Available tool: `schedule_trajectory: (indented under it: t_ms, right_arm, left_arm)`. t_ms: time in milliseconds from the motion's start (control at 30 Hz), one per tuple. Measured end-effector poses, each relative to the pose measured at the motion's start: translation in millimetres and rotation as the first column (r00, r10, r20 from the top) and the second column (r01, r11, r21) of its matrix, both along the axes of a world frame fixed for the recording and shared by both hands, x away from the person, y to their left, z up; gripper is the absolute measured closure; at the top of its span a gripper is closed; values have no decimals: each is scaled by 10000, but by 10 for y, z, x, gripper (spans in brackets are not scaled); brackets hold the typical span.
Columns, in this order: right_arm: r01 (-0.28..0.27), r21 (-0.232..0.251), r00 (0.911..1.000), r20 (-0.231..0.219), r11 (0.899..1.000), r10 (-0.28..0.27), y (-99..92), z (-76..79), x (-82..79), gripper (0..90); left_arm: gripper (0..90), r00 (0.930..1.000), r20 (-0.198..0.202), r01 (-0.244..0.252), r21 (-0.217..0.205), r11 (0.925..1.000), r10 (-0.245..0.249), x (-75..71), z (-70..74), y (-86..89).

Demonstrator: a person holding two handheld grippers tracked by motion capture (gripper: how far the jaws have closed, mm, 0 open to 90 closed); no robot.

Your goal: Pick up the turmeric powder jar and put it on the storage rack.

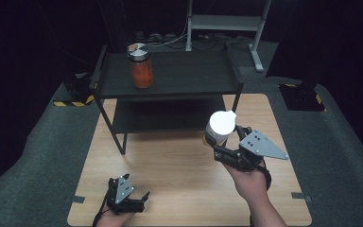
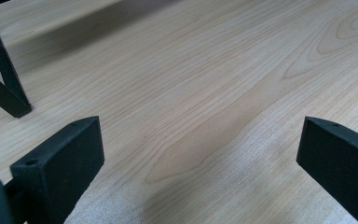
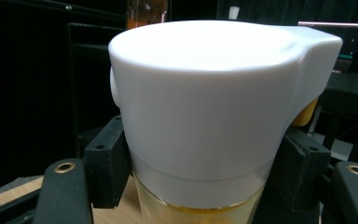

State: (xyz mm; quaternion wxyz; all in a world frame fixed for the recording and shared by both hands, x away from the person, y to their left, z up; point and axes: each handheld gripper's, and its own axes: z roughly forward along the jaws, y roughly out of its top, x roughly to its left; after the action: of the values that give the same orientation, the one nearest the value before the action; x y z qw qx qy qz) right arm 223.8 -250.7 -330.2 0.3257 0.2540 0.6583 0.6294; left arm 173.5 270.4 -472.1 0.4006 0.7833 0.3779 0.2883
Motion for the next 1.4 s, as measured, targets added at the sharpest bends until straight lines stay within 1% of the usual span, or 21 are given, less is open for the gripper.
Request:
schedule_trajectory:
  t_ms: [167, 367, 500, 567, 600, 667, 733, 800, 933, 967, 1067, 1167, 1233, 1300, 1333, 1400]
  right_arm:
    - [36, 67, 9998, 211, 10000, -37, 11, 104, 17, 301]
    - [105, 107, 9991, 421, 9999, -109, 31, 265, 65, 302]
    - [168, 262, 9986, 498, 9995, -181, 27, 361, 115, 302]
    - [204, 269, 9984, 525, 9994, -217, 31, 383, 123, 301]
    - [271, 254, 9980, 568, 9993, -286, 39, 436, 144, 301]
    - [361, 159, 9971, 660, 9992, -371, 57, 484, 158, 302]
    - [381, 117, 9970, 667, 9992, -388, 61, 511, 169, 302]
    - [429, 150, 9967, 685, 9990, -438, 70, 579, 205, 301]
    - [497, 237, 9960, 733, 9985, -513, 88, 660, 246, 301]
    - [497, 237, 9960, 733, 9985, -513, 88, 660, 246, 301]
    - [499, 330, 9961, 707, 9982, -522, 100, 742, 304, 302]
    - [532, 382, 9957, 739, 9979, -559, 118, 778, 331, 301]
    - [566, 446, 9956, 725, 9974, -597, 142, 832, 388, 301]
    - [568, 488, 9957, 705, 9972, -602, 148, 844, 404, 301]
    - [587, 536, 9955, 711, 9968, -624, 171, 874, 445, 301]
    - [612, 541, 9954, 709, 9967, -649, 191, 898, 476, 302]
  left_arm:
    - [10, 10000, -26, -6, -10, 10000, 6, 3, 2, 0]
    - [10, 10000, -67, 13, 41, 10000, -13, 8, 9, -7]
    - [10, 10000, -56, 30, 20, 10000, -30, 9, 6, -2]
    - [10, 10000, -58, 34, 7, 10000, -34, 10, 6, 0]
    - [10, 10000, -66, 42, 2, 10000, -42, 11, 6, 2]
    - [10, 10000, -78, 42, 6, 10000, -42, 12, 8, 1]
    - [10, 10000, -82, 44, 17, 10000, -44, 12, 9, -1]
    - [10, 10000, -81, 46, 53, 10000, -46, 14, 10, -5]
    - [10, 10000, -90, 33, 31, 10000, -33, 14, 10, -4]
    - [10, 10000, -90, 33, 31, 10000, -33, 14, 10, -4]
    - [10, 10000, -86, 45, 11, 10000, -45, 14, 9, 0]
    - [11, 10000, -91, 37, -4, 10000, -37, 14, 9, 2]
    - [11, 10000, -82, 39, -16, 10000, -39, 13, 7, 5]
    - [11, 10000, -71, 46, -10, 10000, -46, 13, 6, 4]
    - [11, 10000, -73, 41, 1, 10000, -41, 12, 8, 4]
    - [11, 10000, -59, 43, -51, 10000, -43, 11, 2, 9]
